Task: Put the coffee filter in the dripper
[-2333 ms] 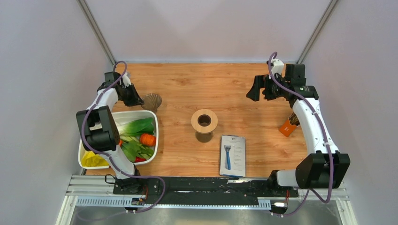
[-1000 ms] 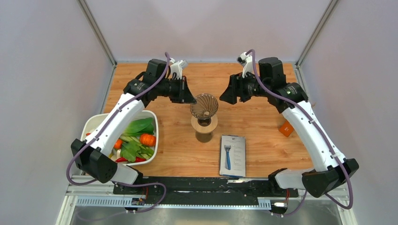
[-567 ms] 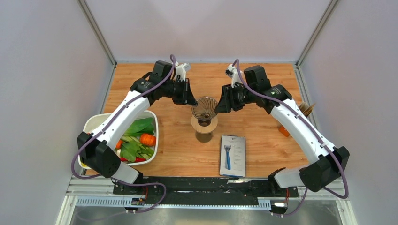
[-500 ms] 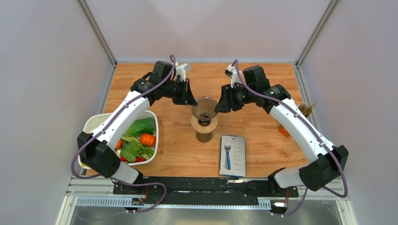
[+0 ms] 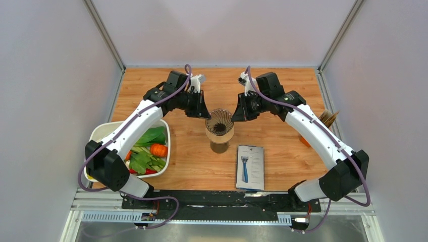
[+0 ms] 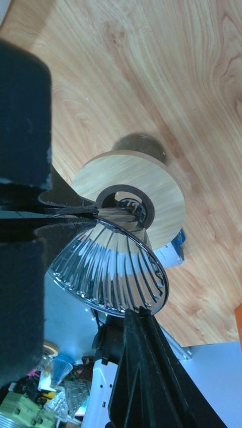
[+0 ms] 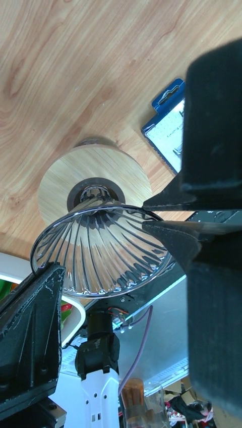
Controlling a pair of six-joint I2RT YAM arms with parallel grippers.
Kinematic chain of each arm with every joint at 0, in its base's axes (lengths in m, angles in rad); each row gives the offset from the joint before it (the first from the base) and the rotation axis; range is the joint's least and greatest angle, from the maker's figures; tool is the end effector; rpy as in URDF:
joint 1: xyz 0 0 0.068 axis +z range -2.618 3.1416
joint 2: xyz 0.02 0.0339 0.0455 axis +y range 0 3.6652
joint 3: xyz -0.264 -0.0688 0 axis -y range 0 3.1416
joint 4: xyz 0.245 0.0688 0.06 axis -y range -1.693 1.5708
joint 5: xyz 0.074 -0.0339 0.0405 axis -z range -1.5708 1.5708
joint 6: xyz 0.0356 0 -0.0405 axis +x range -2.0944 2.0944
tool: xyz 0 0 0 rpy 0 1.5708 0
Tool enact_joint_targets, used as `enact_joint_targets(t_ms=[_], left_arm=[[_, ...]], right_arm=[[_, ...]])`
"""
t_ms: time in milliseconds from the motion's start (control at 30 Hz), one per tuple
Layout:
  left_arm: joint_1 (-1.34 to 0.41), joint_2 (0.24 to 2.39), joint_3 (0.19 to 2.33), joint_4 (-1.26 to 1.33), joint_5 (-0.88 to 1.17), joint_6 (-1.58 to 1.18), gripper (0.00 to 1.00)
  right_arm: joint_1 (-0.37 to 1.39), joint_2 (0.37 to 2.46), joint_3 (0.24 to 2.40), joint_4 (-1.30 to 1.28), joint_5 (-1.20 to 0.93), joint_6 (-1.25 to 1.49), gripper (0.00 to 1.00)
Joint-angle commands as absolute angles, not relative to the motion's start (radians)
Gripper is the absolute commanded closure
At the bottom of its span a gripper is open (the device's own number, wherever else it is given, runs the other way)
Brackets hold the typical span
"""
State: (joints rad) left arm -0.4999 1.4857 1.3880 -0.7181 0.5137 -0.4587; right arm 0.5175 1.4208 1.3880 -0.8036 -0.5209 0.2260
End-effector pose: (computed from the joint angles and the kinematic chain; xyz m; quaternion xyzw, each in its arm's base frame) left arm 0.2718 -0.1684 0.3359 0.1121 0.8970 -0.3739 0.2074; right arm 0.2499 0.1627 0.3486 -0.2225 0.8789 0.3499 0.2359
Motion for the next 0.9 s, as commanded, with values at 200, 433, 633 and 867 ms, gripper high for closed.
enact_joint_targets(t_ms=[200, 433, 633, 867], left_arm=[[-0.507, 1.486, 1.383, -0.663, 0.525, -0.447, 1.00], [-0.507, 1.488, 1.387, -0.666, 0.549, -0.453, 1.00], [-0.507, 1.497, 1.383, -0.674, 0.533, -0.442, 1.00], [-0.508, 1.511, 1.369, -0.668, 0.536, -0.439, 1.00]], right_arm=[[0.526, 1.426, 1.370, -0.761, -0.509, 0.206, 1.00], [0.526, 1.427, 1.354, -0.761, -0.551, 0.219, 1.00], [0.524, 1.442, 1.343, -0.759, -0.540, 0.208, 1.00], [0.517, 1.458, 1.337, -0.762, -0.512, 0.195, 1.00]])
